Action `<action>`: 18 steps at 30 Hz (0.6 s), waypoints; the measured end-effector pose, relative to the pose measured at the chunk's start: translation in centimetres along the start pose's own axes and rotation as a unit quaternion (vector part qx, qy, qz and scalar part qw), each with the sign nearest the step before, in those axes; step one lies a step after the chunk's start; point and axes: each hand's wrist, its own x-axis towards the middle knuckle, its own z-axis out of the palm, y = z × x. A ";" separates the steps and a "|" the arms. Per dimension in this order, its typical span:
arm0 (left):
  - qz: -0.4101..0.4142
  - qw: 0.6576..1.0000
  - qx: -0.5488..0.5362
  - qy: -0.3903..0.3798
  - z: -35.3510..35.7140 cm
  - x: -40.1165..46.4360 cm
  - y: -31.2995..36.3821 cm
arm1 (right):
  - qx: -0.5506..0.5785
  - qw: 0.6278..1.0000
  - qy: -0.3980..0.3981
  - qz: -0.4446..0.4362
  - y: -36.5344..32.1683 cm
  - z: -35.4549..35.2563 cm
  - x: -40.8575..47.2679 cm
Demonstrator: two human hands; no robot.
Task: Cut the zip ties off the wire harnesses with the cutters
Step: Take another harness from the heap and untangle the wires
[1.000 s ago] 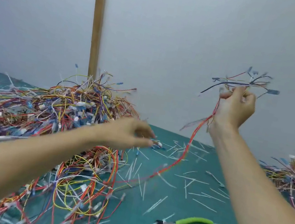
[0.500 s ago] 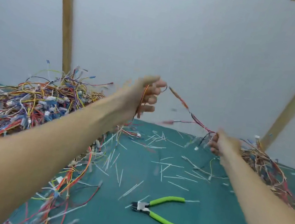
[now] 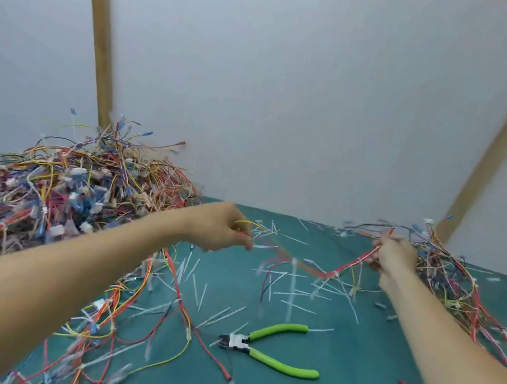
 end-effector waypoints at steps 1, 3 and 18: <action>-0.024 0.999 -0.043 0.002 0.6 -0.2 -1.2 | 0.000 1.000 0.014 -0.012 -0.2 -0.2 0.3; -0.076 0.996 -0.024 -0.040 1.7 -1.3 -3.6 | -0.011 0.999 0.042 -0.032 -0.6 -1.0 1.2; -0.123 0.774 0.575 -0.236 3.6 -7.7 -8.0 | -0.039 0.995 0.085 -0.029 1.4 -3.0 2.4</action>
